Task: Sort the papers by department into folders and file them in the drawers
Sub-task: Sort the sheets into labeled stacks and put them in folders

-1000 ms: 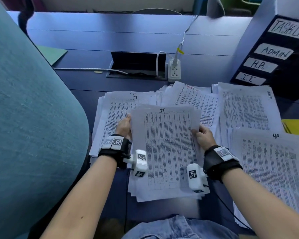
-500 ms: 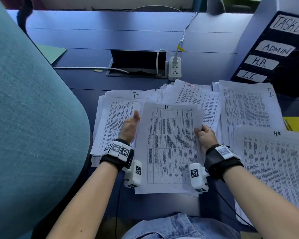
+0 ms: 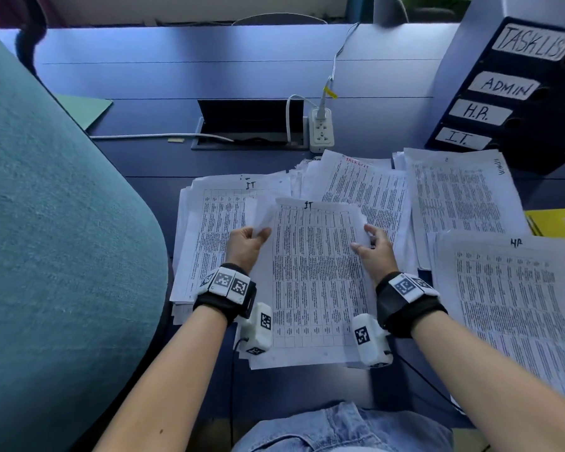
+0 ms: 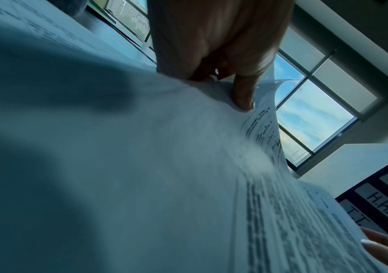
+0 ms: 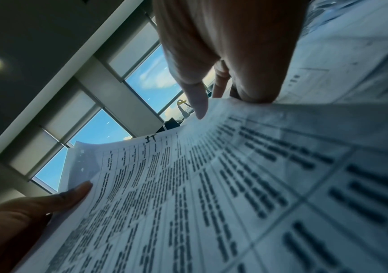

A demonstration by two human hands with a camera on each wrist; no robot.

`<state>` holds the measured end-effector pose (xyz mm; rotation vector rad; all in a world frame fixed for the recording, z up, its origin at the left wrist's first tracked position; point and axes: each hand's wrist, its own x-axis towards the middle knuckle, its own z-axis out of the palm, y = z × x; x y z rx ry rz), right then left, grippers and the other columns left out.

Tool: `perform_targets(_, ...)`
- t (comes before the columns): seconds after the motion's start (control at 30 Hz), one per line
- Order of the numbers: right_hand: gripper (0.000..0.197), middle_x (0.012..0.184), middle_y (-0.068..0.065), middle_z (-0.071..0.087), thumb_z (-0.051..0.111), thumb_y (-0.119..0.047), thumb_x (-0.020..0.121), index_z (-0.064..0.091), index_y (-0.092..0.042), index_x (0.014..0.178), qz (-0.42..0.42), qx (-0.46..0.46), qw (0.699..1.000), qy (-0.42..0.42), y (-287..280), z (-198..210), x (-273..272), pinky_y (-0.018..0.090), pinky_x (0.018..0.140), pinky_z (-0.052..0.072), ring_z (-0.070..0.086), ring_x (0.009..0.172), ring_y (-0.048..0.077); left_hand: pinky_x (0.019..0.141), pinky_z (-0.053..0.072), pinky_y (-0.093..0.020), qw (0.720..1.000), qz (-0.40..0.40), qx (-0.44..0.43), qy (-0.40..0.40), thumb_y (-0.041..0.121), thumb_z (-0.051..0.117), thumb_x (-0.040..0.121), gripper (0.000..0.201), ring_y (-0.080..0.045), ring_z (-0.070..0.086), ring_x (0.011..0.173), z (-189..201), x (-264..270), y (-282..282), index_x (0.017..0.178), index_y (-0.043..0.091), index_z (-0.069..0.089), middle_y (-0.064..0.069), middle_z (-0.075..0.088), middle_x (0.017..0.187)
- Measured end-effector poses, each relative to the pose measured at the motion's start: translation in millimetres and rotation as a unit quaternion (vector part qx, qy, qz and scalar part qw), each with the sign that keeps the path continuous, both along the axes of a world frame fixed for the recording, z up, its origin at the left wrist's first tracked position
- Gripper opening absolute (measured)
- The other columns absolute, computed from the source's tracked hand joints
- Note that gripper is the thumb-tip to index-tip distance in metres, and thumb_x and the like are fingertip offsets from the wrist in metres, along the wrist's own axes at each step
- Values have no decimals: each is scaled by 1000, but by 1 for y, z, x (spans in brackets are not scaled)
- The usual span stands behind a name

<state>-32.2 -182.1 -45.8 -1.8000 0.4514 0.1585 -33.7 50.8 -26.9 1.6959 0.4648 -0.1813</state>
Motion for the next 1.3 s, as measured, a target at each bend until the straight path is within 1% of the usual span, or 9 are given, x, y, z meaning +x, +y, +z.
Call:
perform_targets(0.23,9,84,2,60,59,1,85,57,-7,89,19,13,1000,-14,8,2,-3,28,71,47,55,82,20,43,40,-11,999,31,31,-22,19,62,85,34,-10,44,58,-3,-2,-1,100,-12,59,-1,53,68)
perform_targets(0.33,25,71,1,55,61,4,82,53,-14,66,20,36,999,-6,7,1,-5,26,66,43,51,69,15,62,48,-15,998,39,40,-36,13,57,89,35,-13,55,76,0,-4,-1,118,-7,53,-10,62,100)
perform_targets(0.47,10,75,1,59,58,5,85,63,-4,85,28,72,997,-5,6,4,-6,22,68,45,53,71,10,89,43,-29,989,-3,126,-81,4,52,90,61,-23,47,118,-3,-5,3,142,25,28,-10,30,148)
perform_targets(0.7,10,82,0,61,57,3,87,63,-2,93,9,101,995,5,6,2,-4,19,73,46,55,79,12,105,34,-30,971,-44,213,-95,6,51,91,61,-17,43,117,-8,-2,0,144,24,27,-13,39,137)
perform_targets(0.83,17,91,6,64,54,3,88,62,-12,86,1,125,992,12,7,7,-7,37,87,47,57,89,21,101,42,-36,980,-14,180,-81,12,53,92,33,-23,53,110,-11,0,1,124,7,53,-16,55,120)
perform_targets(0.97,39,114,16,57,54,6,87,48,-5,125,-9,151,989,5,10,17,-10,34,88,44,56,81,12,85,44,-25,997,24,48,-57,14,58,89,23,-14,54,91,-7,0,7,102,-4,62,-8,62,98)
perform_targets(1.1,84,128,13,35,60,8,81,18,-31,143,11,188,982,-9,5,26,-9,34,93,28,37,120,20,61,45,-19,998,-31,-39,-33,2,51,90,20,-10,50,65,-5,0,14,73,10,57,1,56,70)
perform_targets(1.2,57,134,15,40,61,8,79,46,-22,125,59,151,987,0,2,20,-7,43,107,32,37,129,28,48,41,-17,997,-45,-57,-12,-11,48,85,50,-12,48,54,-3,1,16,51,22,62,11,56,47)
perform_targets(1.3,14,85,4,67,61,7,77,66,-4,83,85,117,989,-4,2,11,-6,37,99,41,60,99,22,45,40,-14,996,-45,-83,3,-1,48,69,32,-14,46,54,1,0,15,50,21,62,6,56,51)
